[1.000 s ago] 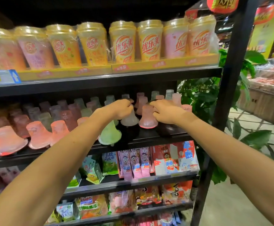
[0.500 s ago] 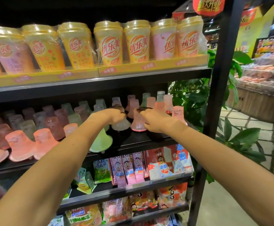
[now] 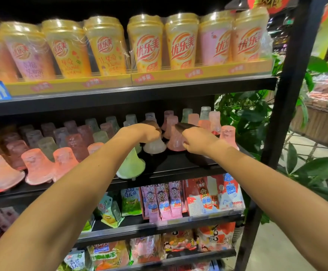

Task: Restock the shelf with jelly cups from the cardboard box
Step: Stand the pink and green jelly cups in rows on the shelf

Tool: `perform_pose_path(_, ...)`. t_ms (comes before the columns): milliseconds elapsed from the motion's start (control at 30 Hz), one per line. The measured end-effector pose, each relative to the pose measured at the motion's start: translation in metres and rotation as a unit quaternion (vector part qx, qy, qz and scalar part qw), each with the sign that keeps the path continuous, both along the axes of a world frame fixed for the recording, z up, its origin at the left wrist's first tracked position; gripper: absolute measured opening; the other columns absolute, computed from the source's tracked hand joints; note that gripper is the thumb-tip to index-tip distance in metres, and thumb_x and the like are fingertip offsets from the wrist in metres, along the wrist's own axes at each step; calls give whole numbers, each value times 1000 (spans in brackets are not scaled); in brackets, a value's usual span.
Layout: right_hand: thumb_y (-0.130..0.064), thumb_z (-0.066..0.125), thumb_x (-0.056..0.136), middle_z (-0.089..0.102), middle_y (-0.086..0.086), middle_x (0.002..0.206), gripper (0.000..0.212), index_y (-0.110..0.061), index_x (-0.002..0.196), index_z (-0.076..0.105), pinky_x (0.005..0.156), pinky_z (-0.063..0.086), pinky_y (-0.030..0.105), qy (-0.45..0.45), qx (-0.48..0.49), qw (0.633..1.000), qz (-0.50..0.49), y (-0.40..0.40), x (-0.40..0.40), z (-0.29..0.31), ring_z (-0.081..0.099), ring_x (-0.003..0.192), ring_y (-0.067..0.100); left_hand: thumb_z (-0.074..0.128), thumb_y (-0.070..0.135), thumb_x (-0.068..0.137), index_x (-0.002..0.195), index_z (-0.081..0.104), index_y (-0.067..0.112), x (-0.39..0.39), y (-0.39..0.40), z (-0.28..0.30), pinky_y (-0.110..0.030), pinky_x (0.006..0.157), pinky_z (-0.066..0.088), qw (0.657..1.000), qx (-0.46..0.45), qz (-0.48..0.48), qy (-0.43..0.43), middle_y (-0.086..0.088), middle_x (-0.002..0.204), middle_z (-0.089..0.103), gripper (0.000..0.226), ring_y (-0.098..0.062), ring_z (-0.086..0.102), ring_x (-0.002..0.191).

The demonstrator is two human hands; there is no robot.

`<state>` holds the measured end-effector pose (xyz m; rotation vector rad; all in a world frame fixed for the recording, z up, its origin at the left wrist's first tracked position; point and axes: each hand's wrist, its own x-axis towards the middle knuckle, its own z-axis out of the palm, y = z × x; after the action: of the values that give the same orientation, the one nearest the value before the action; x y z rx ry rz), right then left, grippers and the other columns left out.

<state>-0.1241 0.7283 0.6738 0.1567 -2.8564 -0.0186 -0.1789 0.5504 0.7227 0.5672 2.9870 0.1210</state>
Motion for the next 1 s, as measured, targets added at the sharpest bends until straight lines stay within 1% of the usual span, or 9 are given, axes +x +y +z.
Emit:
perform_pose_path(167,-18,53,92,60,9,92,6,-14,89,53,66,41,31,3,-5,1000,-7,-1,-1,3,62,87,28,30,22,104,140,43,1,0,-2,1,-32,109,27,1000,10,-2,-7,-17,144,45,44,-28,39,134)
perform_pose_path(267,-19,54,92,61,10,93,8,-11,94,57,67,42,32,3,-12,1000,-7,-2,-1,4,62,87,29,30,23,104,142,41,2,-2,-3,1,-33,110,26,1000,5,0,-7,-16,145,43,45,-28,38,136)
perform_pose_path(400,-20,54,93,58,6,90,8,-14,89,51,66,41,31,-10,-40,999,-17,-4,1,5,56,79,23,28,25,105,147,32,6,-4,-3,4,-32,114,22,999,-13,10,-35,-13,150,36,46,-26,32,140)
perform_pose_path(567,-26,54,94,58,5,93,19,-11,103,60,73,46,33,-29,-73,996,-37,-7,2,13,58,86,24,35,26,105,147,32,10,-3,0,11,-33,105,32,999,-6,19,-48,-12,144,39,45,-28,40,131)
perform_pose_path(700,-26,47,94,62,13,97,20,-16,79,53,78,48,36,-38,-75,994,-75,-1,7,32,60,93,33,47,25,101,141,42,6,-6,7,20,-37,98,40,995,3,29,-97,-14,131,47,45,-30,48,116)
perform_pose_path(800,-23,47,97,60,16,104,22,-5,100,60,77,42,34,-40,-66,991,-111,8,23,52,57,100,34,50,35,98,134,45,7,-16,21,19,-42,100,43,994,12,26,-110,-13,131,48,46,-32,49,114)
perform_pose_path(900,-16,46,97,60,13,104,20,-4,107,59,71,40,32,-31,-63,985,-158,27,35,62,54,89,29,54,27,99,126,45,7,5,38,28,-41,102,39,994,20,-22,-109,-9,128,47,35,-34,45,124)
perform_pose_path(933,-14,47,96,62,14,107,18,-4,106,59,70,41,32,-29,-65,982,-173,35,38,63,54,87,28,53,24,99,127,48,7,14,44,31,-41,102,40,993,24,-40,-107,-9,127,48,33,-34,47,122)
perform_pose_path(1000,-12,48,95,62,17,116,21,-5,112,58,72,45,34,-36,-76,977,-197,51,46,62,58,92,31,50,27,98,125,52,10,14,58,30,-42,94,45,992,47,-77,-90,-9,125,52,32,-33,53,105)
